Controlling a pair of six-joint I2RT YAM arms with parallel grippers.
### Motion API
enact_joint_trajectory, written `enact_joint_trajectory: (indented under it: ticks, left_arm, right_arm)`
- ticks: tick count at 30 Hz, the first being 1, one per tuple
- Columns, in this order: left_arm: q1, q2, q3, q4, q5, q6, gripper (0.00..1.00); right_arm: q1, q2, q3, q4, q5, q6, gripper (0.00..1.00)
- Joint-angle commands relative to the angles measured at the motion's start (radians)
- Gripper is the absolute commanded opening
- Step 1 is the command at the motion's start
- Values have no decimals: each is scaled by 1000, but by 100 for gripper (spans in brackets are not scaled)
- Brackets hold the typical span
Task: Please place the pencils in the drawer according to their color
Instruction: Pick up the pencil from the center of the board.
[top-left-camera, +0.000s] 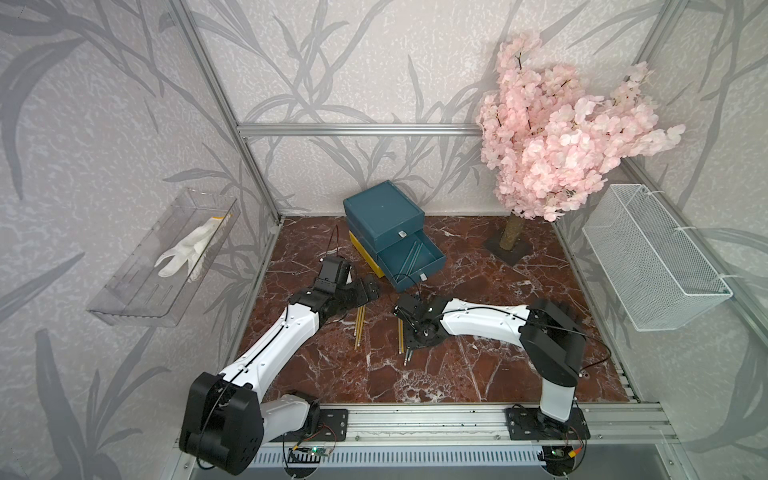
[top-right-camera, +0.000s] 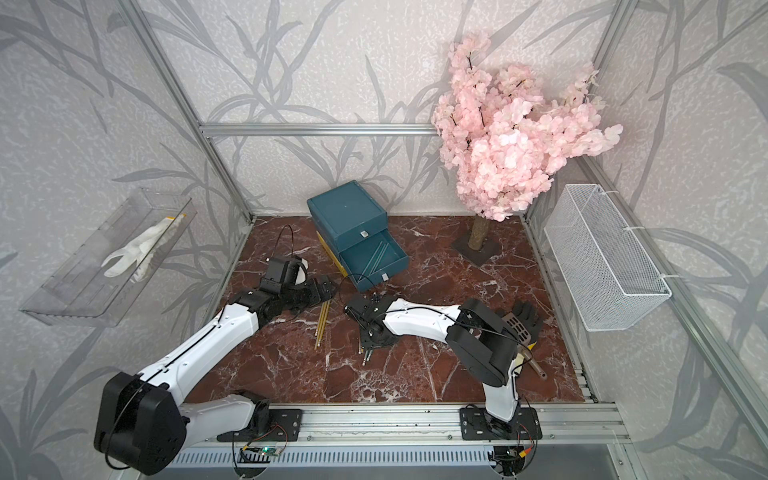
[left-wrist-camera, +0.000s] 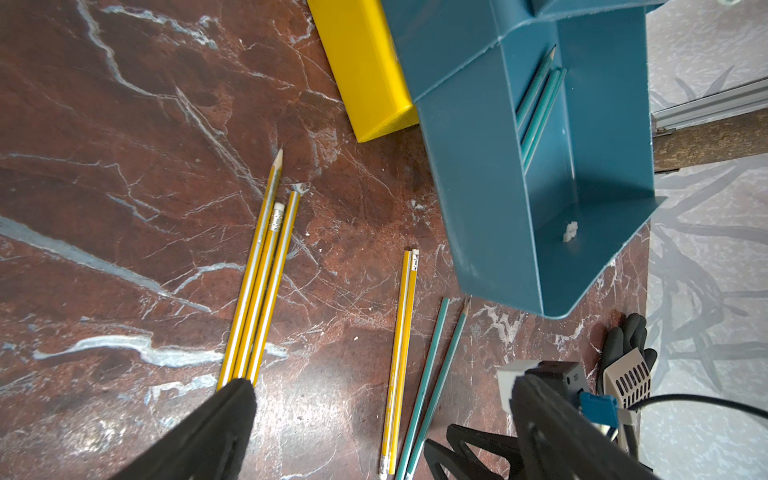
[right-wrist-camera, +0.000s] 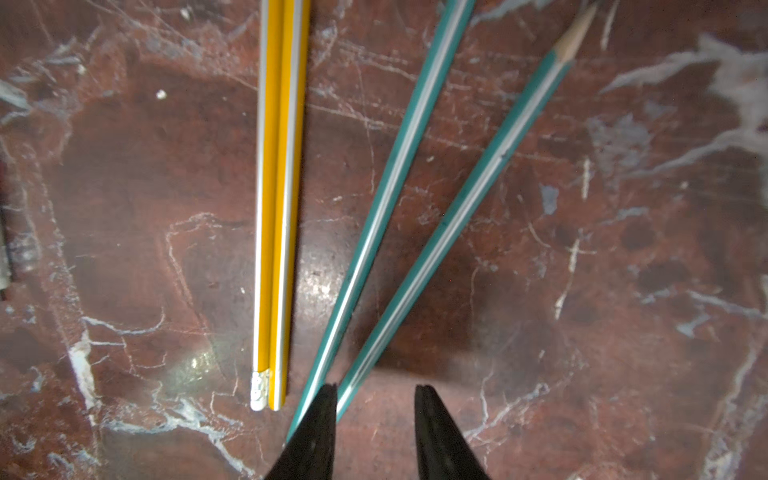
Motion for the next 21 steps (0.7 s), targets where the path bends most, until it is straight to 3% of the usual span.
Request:
enact_joint_trajectory:
  ticks: [1,21]
  left_arm:
    - [-4,3,-15,10,-2,-1,100]
    - [-5,10,-18,21,-2,-3,100]
  right_arm:
    - [5,36,31,-23,1,-14,35]
    - [-10,34,-37,-70,31,0,30]
